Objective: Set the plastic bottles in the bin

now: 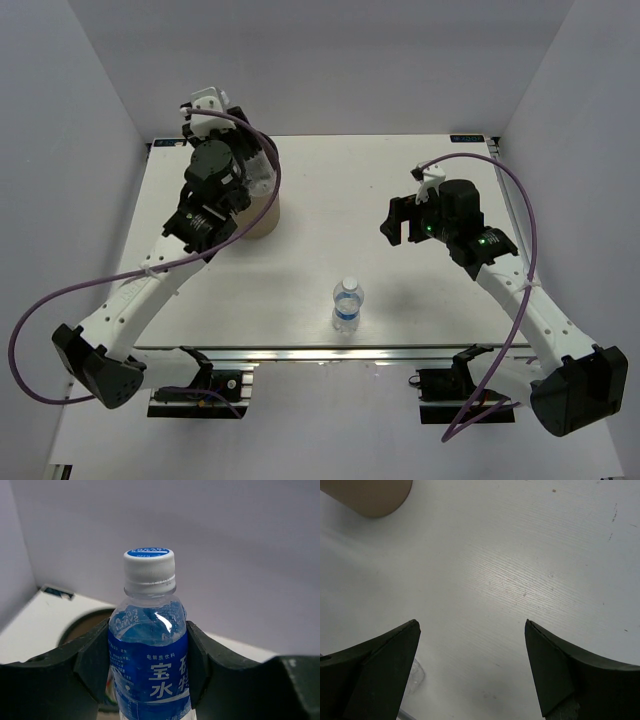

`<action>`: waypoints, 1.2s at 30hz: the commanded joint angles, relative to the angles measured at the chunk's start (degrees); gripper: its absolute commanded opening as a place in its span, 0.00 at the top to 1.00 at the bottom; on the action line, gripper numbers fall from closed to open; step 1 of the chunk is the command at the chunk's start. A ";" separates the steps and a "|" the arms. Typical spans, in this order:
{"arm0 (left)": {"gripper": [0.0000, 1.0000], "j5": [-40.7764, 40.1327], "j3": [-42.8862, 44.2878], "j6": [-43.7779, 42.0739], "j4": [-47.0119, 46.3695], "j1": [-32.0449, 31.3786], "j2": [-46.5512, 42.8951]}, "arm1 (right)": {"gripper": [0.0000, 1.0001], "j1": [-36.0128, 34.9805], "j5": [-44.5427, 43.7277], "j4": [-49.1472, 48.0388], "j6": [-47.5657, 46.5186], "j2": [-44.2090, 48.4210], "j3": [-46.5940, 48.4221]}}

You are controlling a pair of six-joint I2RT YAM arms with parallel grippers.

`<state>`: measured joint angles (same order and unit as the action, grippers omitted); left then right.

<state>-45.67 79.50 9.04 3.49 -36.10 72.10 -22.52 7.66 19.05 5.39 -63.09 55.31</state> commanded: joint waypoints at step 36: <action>0.89 7.95 -18.16 -26.97 -30.56 10.87 8.32 | 0.11 0.46 -1.77 -2.26 -2.57 -4.23 1.56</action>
<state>-42.59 61.43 -15.57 -29.80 -25.30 81.54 -22.46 6.11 19.11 3.75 -66.78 55.33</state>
